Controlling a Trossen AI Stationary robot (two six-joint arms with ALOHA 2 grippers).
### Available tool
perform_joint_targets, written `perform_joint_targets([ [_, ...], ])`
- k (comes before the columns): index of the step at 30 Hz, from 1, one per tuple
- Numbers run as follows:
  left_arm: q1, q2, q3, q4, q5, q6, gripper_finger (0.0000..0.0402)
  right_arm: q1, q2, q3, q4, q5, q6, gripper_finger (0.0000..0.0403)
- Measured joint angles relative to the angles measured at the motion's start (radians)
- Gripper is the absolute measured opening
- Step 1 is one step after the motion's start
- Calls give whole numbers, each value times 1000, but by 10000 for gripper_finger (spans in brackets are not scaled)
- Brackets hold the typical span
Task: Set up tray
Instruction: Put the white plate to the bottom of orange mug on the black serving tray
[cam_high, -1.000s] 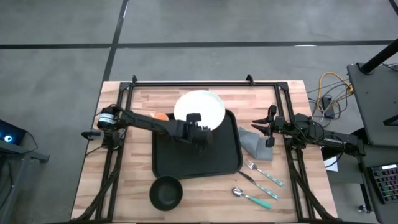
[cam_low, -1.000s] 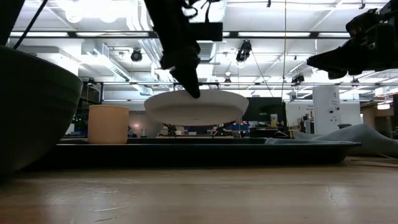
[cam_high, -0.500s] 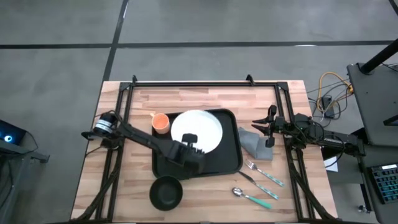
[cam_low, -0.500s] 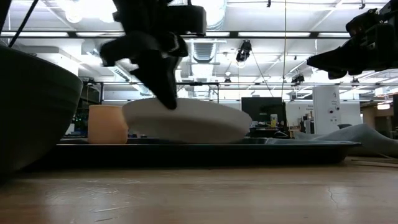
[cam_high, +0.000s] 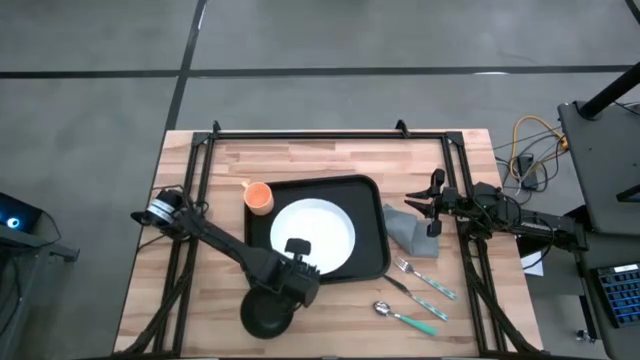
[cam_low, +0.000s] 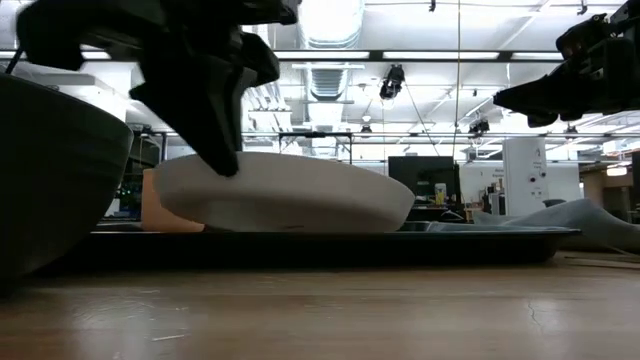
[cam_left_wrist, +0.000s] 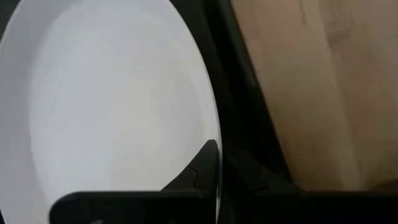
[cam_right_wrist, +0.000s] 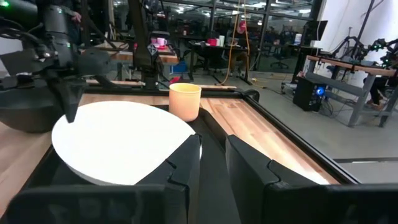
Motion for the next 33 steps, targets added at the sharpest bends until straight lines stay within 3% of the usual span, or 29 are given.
perform_joint_targets([
  [33,-77,-2,-44,-94,89,-318,0,0,0,0,0,0,1,68],
])
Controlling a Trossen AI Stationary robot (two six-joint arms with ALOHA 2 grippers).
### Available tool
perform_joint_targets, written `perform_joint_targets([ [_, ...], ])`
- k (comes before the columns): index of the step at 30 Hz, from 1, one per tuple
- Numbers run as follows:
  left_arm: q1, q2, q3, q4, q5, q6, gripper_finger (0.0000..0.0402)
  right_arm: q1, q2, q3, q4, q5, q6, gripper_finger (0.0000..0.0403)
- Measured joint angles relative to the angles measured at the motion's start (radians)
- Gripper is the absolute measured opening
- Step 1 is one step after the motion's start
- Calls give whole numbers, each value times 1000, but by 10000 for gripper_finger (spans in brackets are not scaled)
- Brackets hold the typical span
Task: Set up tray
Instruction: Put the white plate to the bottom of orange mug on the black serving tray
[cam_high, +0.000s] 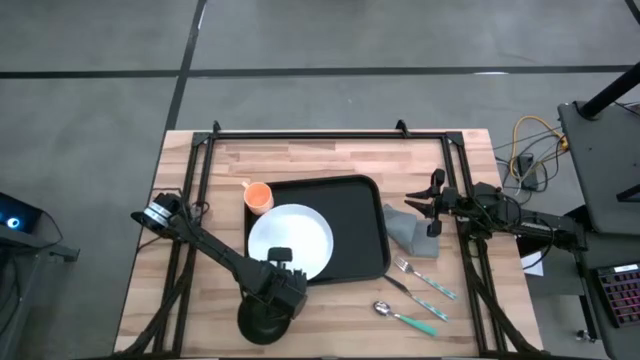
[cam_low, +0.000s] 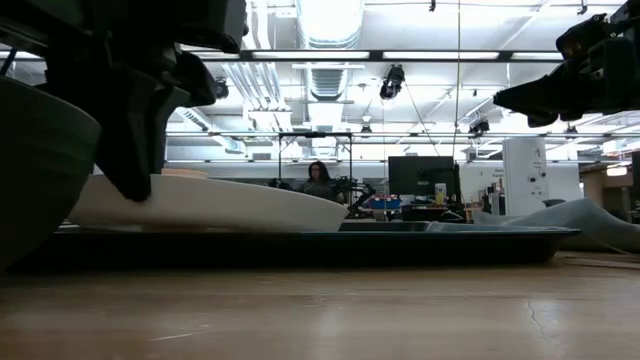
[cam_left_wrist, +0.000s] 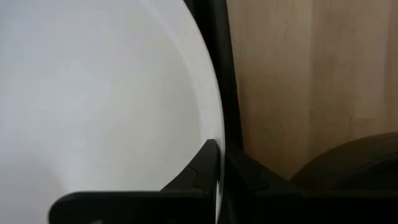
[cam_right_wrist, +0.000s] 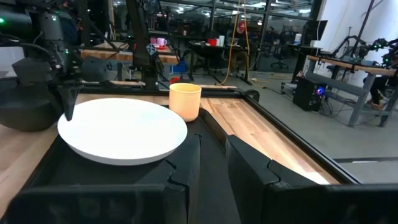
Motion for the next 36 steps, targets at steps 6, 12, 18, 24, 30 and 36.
perform_joint_targets([
  [6,0,0,0,-28,1,-17,0,0,0,0,0,0,-1,68],
  [12,0,0,0,-28,1,-24,0,0,0,0,0,0,1,68],
  [18,1,-1,0,-28,1,-24,0,0,0,0,0,0,-1,68],
  [24,1,-2,0,-54,8,-67,0,0,0,0,0,0,1,68],
  [30,2,-2,0,-53,8,-69,0,0,0,0,0,0,0,68],
  [36,13,-2,0,-52,8,-77,0,0,0,0,0,0,-1,68],
])
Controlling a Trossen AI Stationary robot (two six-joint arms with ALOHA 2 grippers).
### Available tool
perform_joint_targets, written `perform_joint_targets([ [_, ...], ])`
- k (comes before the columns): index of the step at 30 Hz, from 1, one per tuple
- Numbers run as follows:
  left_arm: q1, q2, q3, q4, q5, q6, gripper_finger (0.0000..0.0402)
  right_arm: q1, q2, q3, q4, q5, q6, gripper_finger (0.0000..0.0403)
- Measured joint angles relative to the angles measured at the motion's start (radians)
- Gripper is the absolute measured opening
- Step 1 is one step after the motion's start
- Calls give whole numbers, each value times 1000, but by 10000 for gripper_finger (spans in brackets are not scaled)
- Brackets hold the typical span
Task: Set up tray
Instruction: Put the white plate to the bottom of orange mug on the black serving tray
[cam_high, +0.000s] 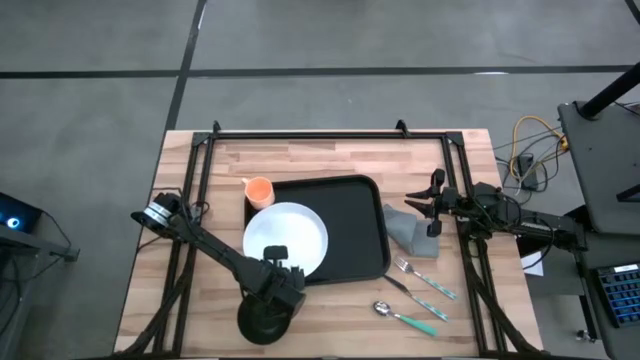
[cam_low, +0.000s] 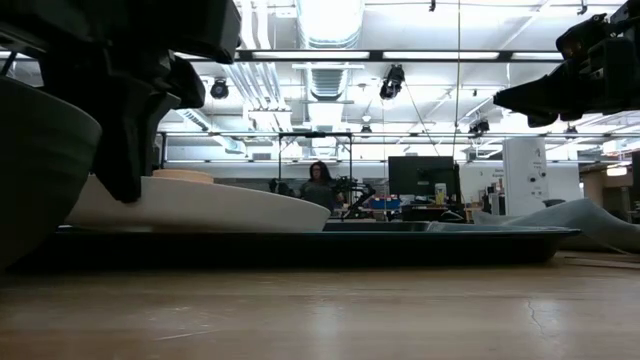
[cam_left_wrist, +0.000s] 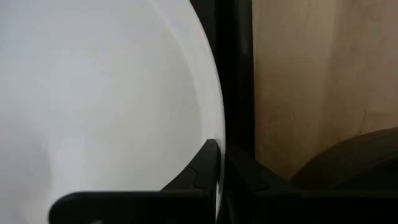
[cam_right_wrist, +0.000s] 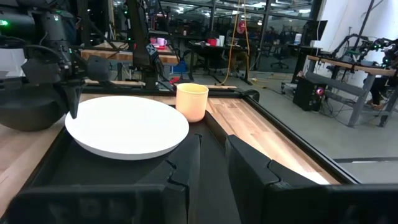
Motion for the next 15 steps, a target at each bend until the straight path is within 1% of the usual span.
perform_joint_targets([
  [7,2,0,0,-2,0,-8,0,0,0,0,0,0,0,68],
  [15,3,0,0,-33,35,-51,0,0,0,0,0,0,2,68],
])
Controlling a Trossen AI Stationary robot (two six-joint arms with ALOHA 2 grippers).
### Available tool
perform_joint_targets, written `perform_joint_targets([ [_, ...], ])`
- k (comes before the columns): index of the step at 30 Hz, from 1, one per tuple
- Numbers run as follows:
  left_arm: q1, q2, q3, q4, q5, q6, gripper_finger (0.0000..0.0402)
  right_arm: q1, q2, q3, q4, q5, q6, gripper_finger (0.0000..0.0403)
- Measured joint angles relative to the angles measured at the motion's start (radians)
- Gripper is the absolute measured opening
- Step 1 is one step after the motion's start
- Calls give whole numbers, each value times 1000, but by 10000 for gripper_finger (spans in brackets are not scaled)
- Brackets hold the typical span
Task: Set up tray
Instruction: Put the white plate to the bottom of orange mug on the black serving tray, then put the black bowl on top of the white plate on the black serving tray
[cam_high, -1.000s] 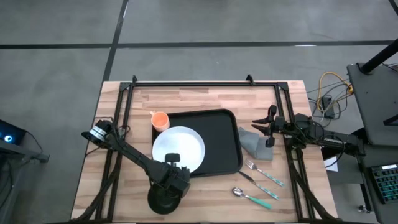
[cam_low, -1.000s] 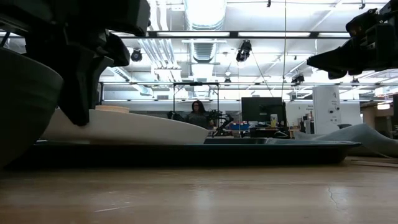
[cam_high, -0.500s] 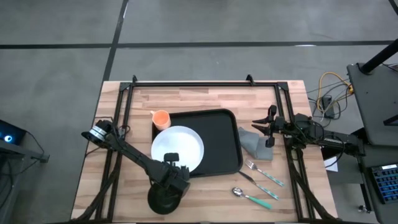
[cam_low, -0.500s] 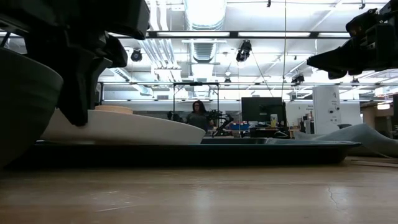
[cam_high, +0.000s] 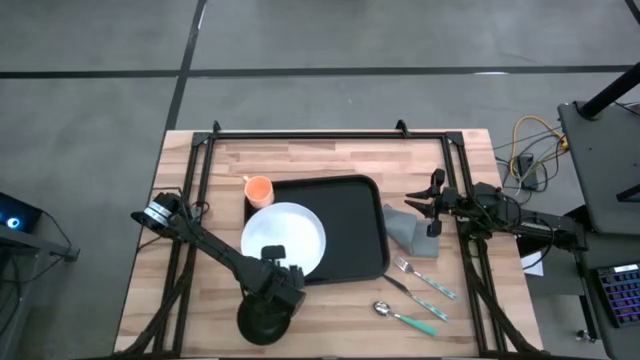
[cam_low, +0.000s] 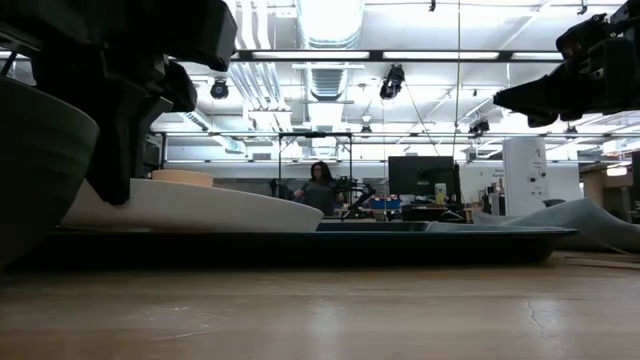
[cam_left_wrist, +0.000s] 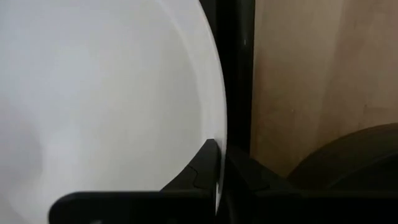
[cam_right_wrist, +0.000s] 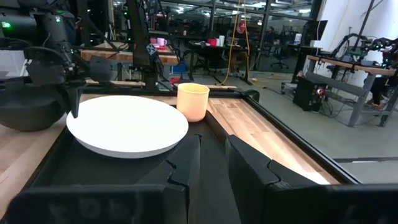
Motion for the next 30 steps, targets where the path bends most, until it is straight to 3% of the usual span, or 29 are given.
perform_joint_targets([
  [9,0,-1,0,-11,1,-7,3,0,0,0,0,0,0,68],
  [22,4,-8,0,-16,10,-9,72,0,0,0,0,0,0,68],
  [30,6,-13,79,-145,12,-8,73,0,0,0,0,0,0,68],
])
